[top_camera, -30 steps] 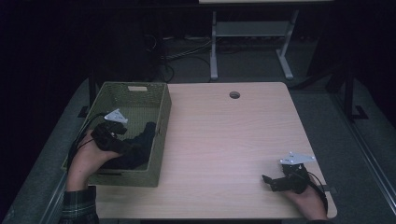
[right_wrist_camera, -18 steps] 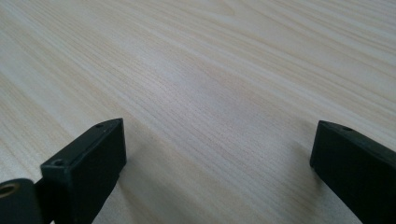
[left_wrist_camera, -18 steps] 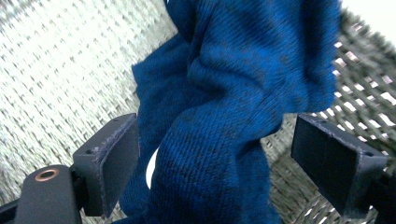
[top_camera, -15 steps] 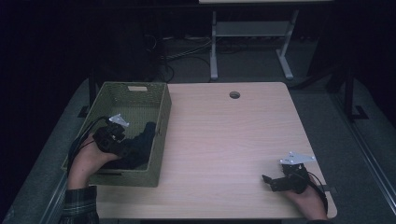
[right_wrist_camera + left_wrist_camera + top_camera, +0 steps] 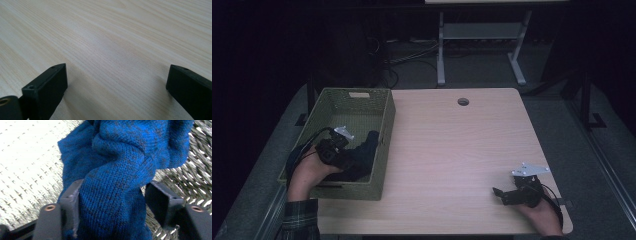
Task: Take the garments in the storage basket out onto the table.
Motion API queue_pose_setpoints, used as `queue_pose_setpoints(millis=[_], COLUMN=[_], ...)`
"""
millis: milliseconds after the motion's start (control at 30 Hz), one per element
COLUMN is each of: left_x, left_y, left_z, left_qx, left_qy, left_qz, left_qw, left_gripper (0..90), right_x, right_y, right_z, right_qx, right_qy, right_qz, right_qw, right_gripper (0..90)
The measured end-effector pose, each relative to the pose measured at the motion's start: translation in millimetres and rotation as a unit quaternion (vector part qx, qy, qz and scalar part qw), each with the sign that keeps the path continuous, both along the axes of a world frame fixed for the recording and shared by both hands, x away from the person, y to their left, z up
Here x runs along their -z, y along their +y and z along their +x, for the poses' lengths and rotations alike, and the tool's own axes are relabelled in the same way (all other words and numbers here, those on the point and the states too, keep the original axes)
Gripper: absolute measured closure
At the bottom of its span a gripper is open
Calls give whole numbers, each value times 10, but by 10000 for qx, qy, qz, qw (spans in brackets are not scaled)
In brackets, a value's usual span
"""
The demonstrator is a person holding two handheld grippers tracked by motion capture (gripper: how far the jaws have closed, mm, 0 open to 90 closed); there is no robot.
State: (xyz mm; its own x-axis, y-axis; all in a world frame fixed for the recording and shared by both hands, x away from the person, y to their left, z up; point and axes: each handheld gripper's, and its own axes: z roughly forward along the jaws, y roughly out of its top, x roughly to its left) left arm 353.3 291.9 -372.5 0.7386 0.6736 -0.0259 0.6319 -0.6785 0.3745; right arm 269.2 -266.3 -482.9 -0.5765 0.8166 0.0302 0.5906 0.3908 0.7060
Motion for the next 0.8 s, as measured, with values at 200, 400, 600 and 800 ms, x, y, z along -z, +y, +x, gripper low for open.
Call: queue_pose_setpoints(millis=[200, 400, 600, 800], left_x=[30, 29, 8, -103], left_y=[15, 24, 72, 98], left_z=[11, 18, 37, 66], left_qx=[60, 121, 66, 29], left_qy=[138, 268, 290, 286], left_qz=[-55, -141, -253, -255], left_qw=[9999, 9995, 9992, 9993], left_gripper=[470, 634, 717, 735], right_x=[0, 0, 0, 0], right_y=[0, 0, 0, 0], right_z=[0, 0, 0, 0], right_qx=[0, -1, 0, -1], right_qy=[0, 1, 0, -1], right_qz=[1, 0, 0, -3], right_qw=[10000, 10000, 10000, 10000], right_gripper=[33, 33, 33, 33])
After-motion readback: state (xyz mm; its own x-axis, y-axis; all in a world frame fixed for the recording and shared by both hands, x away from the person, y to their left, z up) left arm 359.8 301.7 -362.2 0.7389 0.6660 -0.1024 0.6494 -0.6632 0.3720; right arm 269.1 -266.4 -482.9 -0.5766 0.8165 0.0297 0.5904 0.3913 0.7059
